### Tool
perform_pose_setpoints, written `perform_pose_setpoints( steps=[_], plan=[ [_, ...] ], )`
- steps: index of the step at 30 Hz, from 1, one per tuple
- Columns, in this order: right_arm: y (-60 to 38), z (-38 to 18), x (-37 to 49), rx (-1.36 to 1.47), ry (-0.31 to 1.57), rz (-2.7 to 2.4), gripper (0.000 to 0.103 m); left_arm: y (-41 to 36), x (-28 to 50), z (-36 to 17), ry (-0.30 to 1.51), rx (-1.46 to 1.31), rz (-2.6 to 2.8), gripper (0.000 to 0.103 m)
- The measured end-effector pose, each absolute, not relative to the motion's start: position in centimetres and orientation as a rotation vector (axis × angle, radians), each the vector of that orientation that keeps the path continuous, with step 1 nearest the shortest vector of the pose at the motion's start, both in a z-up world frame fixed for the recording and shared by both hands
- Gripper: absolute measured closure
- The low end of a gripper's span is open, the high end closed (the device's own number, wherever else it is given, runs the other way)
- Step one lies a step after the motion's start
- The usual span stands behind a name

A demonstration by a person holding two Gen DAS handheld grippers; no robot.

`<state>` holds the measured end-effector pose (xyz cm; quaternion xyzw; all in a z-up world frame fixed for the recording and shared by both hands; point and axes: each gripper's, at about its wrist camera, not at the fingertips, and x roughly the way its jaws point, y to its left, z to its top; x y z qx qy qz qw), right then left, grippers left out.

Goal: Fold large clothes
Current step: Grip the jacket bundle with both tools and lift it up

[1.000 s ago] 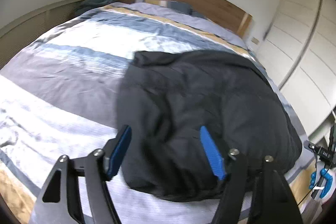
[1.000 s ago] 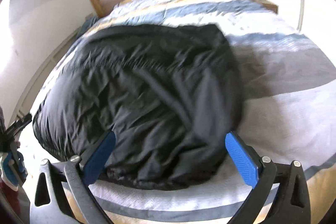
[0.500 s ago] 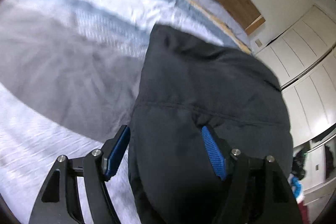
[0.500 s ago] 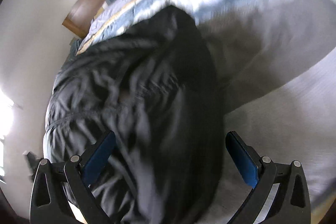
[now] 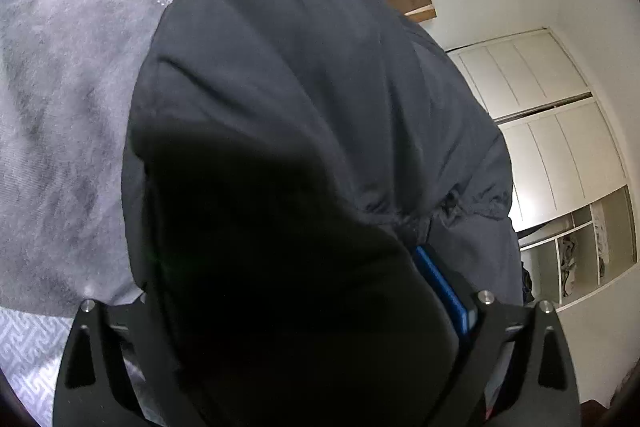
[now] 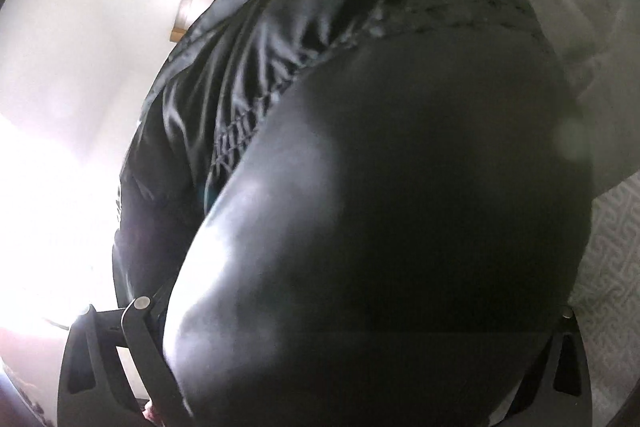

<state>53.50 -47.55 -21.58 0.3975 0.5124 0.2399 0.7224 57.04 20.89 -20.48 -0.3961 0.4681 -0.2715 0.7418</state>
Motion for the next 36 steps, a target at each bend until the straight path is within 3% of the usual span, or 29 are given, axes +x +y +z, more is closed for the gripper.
perform_pose_setpoints(
  steps=[2,3,4,5,6,8,9,12,22,27,31,36],
  plan=[
    [-47.2,-21.6,53.5,0.866,1.121,0.529,0.000,20.2,56.7,-20.1,1.008,-0.857,-0.561,0.010],
    [-46.9,-21.6,53.6,0.861,1.122,0.532,0.000,19.9,56.4,-19.8,0.994,-0.866,-0.565,0.019],
    [-46.7,-21.5,53.7,0.860,1.123,0.543,0.000,19.5,56.2,-19.4,0.980,-0.885,-0.588,0.036],
    [-46.5,-21.2,53.6,0.869,1.111,0.550,0.009,19.0,55.9,-18.8,0.966,-0.899,-0.614,0.043],
    [-46.4,-20.8,53.5,0.890,1.086,0.562,0.031,18.4,55.7,-17.9,0.951,-0.885,-0.638,0.052],
    [-46.2,-19.8,53.3,0.933,1.031,0.586,0.054,17.5,55.2,-15.7,0.913,-0.857,-0.681,0.062],
    [-45.9,-18.9,53.3,0.934,1.006,0.595,0.063,17.2,55.1,-14.7,0.896,-0.848,-0.697,0.067],
    [-44.5,-15.4,53.6,0.864,0.954,0.619,0.072,15.9,54.9,-10.6,0.836,-0.774,-0.727,0.072],
    [-43.6,-3.1,51.9,0.737,0.745,0.680,0.078,16.1,52.2,-1.9,0.657,-0.770,-0.770,0.075],
    [-43.1,0.2,49.6,0.732,0.697,0.710,0.078,16.5,49.3,0.5,0.618,-0.741,-0.775,0.075],
    [-42.2,-1.1,47.9,0.732,0.712,0.699,0.078,15.6,48.2,-1.0,0.652,-0.727,-0.735,0.075],
    [-42.2,-7.0,49.8,0.774,0.811,0.622,0.078,15.7,47.7,-7.5,0.774,-0.713,-0.647,0.075]
  ],
)
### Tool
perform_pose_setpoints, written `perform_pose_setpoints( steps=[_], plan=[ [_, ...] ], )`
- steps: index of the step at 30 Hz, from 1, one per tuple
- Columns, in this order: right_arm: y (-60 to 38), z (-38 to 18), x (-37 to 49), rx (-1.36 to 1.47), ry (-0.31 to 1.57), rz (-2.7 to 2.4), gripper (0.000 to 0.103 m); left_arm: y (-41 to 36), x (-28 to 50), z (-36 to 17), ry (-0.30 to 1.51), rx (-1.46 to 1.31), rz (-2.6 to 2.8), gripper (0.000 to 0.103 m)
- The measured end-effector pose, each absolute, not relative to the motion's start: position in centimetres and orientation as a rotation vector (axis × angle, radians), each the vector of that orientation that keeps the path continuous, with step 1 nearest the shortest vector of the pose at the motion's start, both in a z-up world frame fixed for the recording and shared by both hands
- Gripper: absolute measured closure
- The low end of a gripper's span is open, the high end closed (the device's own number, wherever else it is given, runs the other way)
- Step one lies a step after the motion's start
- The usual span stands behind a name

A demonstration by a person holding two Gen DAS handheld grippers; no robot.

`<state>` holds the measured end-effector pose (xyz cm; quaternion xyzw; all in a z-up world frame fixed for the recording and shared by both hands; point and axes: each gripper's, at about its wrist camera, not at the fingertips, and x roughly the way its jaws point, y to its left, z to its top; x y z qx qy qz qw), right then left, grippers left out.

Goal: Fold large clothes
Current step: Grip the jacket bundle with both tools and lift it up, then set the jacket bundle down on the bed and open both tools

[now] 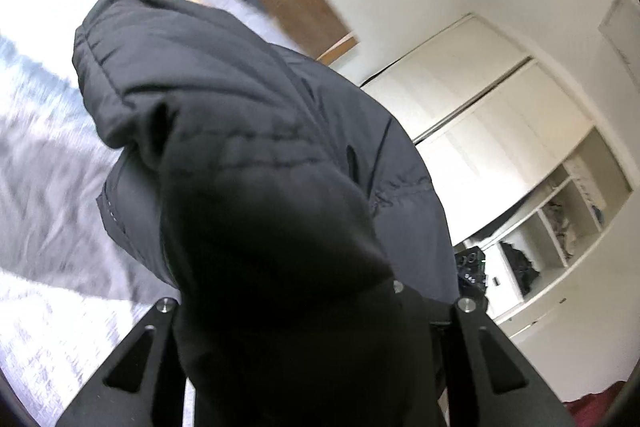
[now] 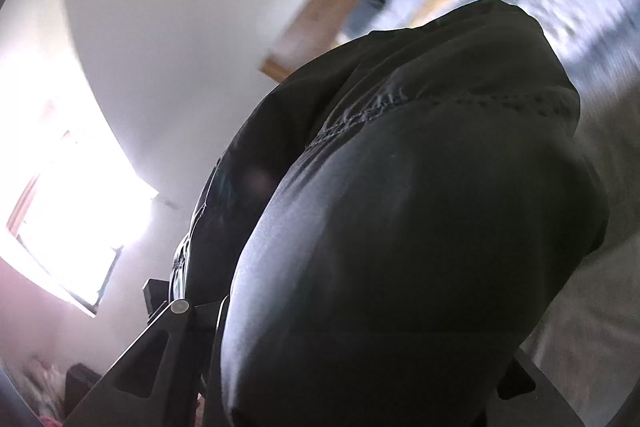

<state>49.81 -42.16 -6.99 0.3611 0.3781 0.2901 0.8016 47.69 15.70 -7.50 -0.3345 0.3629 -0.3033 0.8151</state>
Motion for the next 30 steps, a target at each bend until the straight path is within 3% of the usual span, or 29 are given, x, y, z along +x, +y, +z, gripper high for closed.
perform_pose_setpoints(
  steps=[6,8,10,12,14,19,21,26,30],
  plan=[
    [-43.5,-15.1,49.7,0.851,0.908,0.523,0.077,18.2,47.7,-15.0,0.861,-0.813,-0.554,0.074],
    [-44.1,-15.9,49.8,0.855,0.919,0.508,0.072,18.1,48.0,-15.5,0.877,-0.796,-0.536,0.067],
    [-43.6,-15.4,50.2,0.808,0.934,0.488,0.061,17.5,47.6,-15.3,0.896,-0.746,-0.513,0.058],
    [-43.8,-14.8,50.4,0.740,0.957,0.424,0.036,18.0,47.9,-14.7,0.914,-0.716,-0.492,0.050],
    [-44.3,-14.4,50.2,0.732,0.963,0.384,0.021,19.5,48.2,-13.8,0.928,-0.715,-0.468,0.044],
    [-47.1,-13.1,48.5,0.670,0.968,0.245,0.014,23.5,48.9,-11.7,0.962,-0.644,-0.342,0.038],
    [-48.6,-12.2,47.2,0.665,0.937,0.181,0.006,25.6,48.0,-10.3,0.957,-0.607,-0.248,0.038],
    [-50.8,-8.4,45.4,0.638,0.890,0.076,0.006,30.7,45.2,-6.7,0.903,-0.609,-0.108,0.038],
    [-50.3,-5.5,41.4,0.586,0.861,0.099,0.006,29.7,41.1,-3.3,0.832,-0.571,-0.083,0.038]
  ],
)
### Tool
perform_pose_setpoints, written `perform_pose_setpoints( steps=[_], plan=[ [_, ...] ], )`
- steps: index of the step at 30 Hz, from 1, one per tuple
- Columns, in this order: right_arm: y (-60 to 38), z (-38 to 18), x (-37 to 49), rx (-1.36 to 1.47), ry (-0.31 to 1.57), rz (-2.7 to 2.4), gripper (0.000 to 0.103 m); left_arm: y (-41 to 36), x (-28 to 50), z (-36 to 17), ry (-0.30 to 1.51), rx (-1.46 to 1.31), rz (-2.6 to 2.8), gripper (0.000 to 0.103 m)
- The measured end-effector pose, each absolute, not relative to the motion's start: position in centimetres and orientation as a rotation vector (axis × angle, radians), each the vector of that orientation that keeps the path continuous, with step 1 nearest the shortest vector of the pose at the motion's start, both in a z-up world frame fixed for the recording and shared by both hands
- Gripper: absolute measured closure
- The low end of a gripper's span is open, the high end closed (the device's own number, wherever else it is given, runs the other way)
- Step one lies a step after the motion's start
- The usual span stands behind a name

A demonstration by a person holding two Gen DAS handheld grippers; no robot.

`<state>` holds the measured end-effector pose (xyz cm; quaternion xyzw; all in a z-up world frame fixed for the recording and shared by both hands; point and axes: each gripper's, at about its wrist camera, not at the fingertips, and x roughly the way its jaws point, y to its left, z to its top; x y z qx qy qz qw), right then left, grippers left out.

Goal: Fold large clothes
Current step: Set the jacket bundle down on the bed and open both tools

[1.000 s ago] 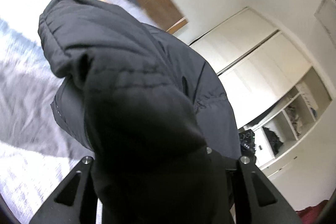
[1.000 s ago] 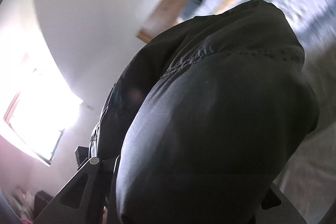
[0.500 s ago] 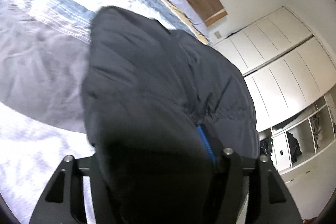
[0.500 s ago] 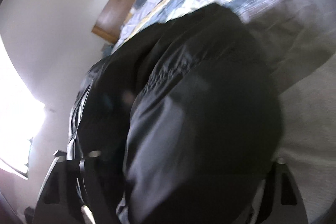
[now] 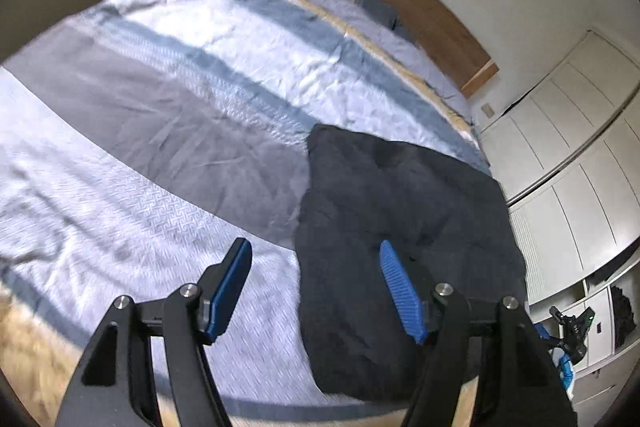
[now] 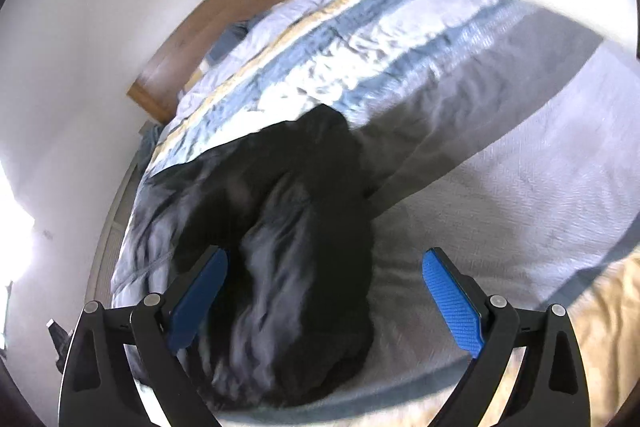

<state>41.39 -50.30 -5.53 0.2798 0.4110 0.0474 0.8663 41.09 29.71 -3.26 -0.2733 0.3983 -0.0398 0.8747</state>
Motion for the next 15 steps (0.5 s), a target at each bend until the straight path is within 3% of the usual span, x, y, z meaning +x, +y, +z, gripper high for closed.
perform_pose_setpoints(
  steps=[7,15],
  plan=[
    [-46.1,-0.3,34.7,0.432,0.811,0.154,0.001,21.2,33.3,2.0,0.787,-0.390,-0.026,0.036],
    [-39.4,2.5,25.8,0.227,0.748,0.146,0.000,13.1,24.6,3.7,0.732,-0.214,0.050,0.035]
  ],
)
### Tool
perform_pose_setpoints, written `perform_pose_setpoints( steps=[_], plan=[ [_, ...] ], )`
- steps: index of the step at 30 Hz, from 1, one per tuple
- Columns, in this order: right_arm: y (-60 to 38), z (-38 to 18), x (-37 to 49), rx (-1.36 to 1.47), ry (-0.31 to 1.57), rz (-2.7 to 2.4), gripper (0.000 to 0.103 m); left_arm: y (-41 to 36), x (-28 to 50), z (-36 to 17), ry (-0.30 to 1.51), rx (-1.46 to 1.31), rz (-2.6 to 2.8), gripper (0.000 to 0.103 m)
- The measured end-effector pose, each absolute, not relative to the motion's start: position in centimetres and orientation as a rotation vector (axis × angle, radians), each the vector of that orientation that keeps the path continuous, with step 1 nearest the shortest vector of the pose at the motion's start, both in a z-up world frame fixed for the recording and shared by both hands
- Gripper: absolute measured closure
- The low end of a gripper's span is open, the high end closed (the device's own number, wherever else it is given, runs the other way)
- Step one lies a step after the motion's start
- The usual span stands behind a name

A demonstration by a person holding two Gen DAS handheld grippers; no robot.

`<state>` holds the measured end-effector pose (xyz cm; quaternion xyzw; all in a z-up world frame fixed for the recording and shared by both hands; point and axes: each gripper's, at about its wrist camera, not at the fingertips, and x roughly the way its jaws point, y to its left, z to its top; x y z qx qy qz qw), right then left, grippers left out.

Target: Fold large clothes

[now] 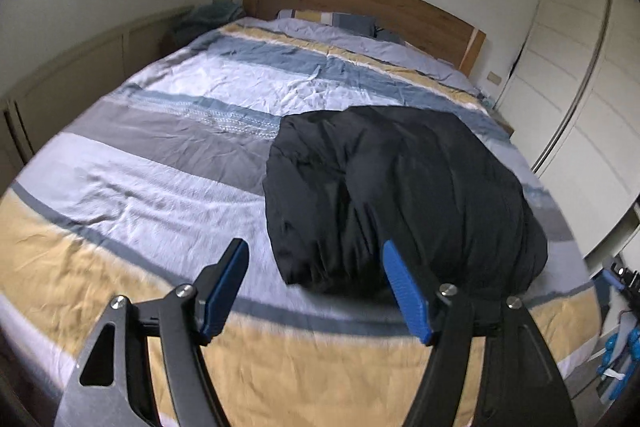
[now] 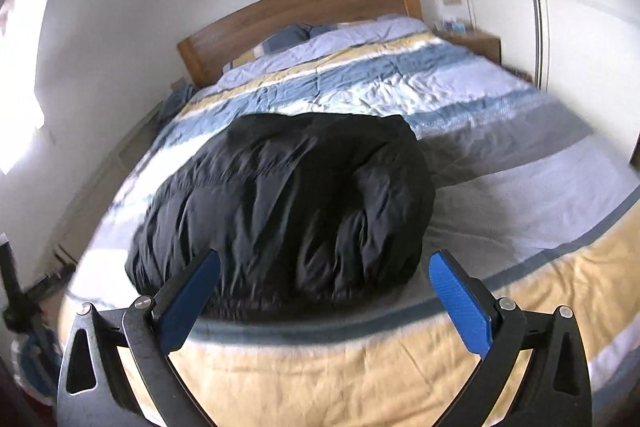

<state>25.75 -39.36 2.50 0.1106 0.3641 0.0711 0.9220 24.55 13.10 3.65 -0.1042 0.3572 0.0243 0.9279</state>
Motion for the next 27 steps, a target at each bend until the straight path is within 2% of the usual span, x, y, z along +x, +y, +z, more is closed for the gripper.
perform_pose_setpoints(
  steps=[12,27],
  plan=[
    [-33.0,5.0,14.6,0.019,0.580,0.138,0.000,4.0,13.8,6.3,0.575,-0.033,0.161,0.035],
    [-32.6,5.7,8.6,-0.013,0.532,0.130,0.000,0.1,8.3,7.8,0.526,0.001,0.101,0.035]
  ],
)
